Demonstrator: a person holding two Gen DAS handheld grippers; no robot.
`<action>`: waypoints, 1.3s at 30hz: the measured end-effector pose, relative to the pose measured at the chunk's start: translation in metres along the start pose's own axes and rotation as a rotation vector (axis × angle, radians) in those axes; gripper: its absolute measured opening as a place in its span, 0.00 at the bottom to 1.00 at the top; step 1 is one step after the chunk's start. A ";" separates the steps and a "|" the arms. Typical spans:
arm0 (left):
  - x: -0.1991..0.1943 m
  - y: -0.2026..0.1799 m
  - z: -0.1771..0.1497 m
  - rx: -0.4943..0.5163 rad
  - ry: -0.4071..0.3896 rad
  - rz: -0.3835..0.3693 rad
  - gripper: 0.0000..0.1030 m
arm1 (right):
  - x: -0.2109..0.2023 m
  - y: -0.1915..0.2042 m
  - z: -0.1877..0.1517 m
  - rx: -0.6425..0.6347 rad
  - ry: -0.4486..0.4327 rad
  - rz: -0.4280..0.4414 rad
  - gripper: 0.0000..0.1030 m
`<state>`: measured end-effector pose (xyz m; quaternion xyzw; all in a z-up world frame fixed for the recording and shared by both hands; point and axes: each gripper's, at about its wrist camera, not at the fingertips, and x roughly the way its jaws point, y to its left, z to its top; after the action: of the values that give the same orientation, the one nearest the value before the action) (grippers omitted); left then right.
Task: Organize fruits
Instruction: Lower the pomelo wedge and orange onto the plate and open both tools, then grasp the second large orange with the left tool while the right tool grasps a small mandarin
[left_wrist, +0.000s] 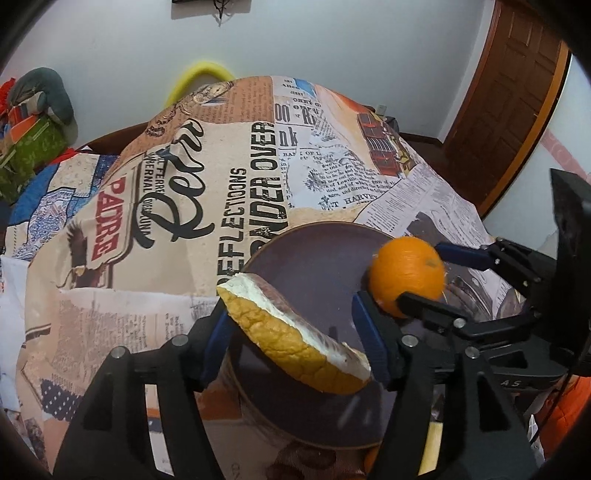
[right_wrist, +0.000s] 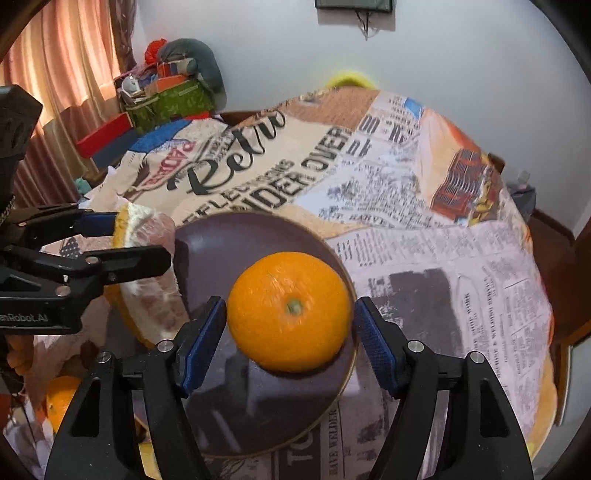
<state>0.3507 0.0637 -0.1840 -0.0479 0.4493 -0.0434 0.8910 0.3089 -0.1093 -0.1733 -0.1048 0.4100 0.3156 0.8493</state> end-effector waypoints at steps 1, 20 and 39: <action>-0.005 0.000 -0.001 -0.004 -0.001 -0.001 0.64 | -0.004 0.001 0.000 -0.004 -0.010 -0.007 0.67; -0.061 -0.025 -0.033 0.069 -0.018 -0.019 0.83 | -0.091 0.013 -0.036 0.066 -0.131 -0.061 0.74; -0.103 -0.022 -0.088 -0.029 -0.076 0.026 0.83 | -0.120 0.027 -0.093 0.131 -0.099 -0.086 0.74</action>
<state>0.2187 0.0506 -0.1513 -0.0563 0.4164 -0.0233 0.9071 0.1777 -0.1830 -0.1399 -0.0510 0.3824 0.2560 0.8864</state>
